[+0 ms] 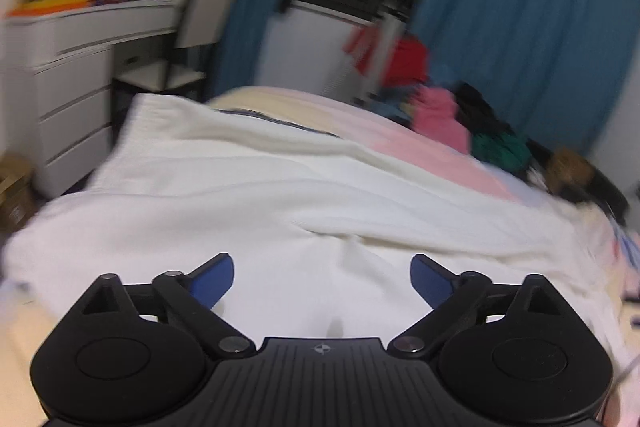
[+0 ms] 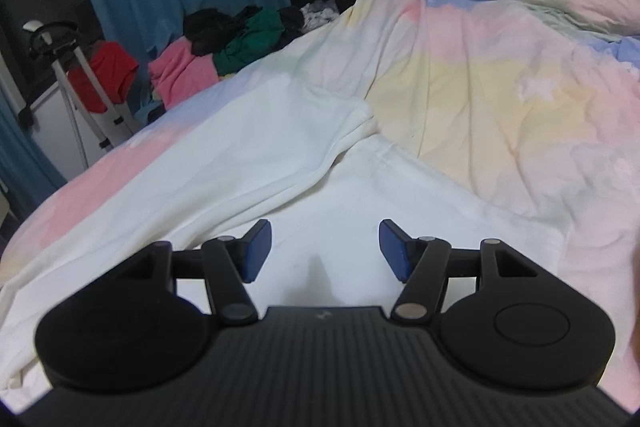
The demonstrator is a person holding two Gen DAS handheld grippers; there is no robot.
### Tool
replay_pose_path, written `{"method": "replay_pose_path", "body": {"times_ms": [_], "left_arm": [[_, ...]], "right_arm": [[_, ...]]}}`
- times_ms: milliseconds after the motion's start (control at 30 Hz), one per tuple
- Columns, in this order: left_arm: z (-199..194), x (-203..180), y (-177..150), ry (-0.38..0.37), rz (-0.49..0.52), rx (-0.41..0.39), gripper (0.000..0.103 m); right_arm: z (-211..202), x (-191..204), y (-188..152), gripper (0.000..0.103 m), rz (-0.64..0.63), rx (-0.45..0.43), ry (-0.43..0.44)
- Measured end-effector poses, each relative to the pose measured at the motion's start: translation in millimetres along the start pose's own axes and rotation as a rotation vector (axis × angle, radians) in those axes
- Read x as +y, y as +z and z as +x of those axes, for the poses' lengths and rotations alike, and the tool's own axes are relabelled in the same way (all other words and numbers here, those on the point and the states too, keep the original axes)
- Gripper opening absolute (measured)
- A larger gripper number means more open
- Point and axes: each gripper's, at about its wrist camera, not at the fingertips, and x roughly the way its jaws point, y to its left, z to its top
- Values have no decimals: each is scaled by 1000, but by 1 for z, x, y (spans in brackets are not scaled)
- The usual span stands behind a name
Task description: Fold clothes
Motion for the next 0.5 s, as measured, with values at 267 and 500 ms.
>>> {"method": "replay_pose_path", "body": {"times_ms": [267, 500], "left_arm": [[-39, 110, 25, 222, -409, -59, 100], [-50, 187, 14, 235, -788, -49, 97]], "right_arm": [[2, -3, 0, 62, 6, 6, -24], [-1, -29, -4, 62, 157, -18, -102]]}}
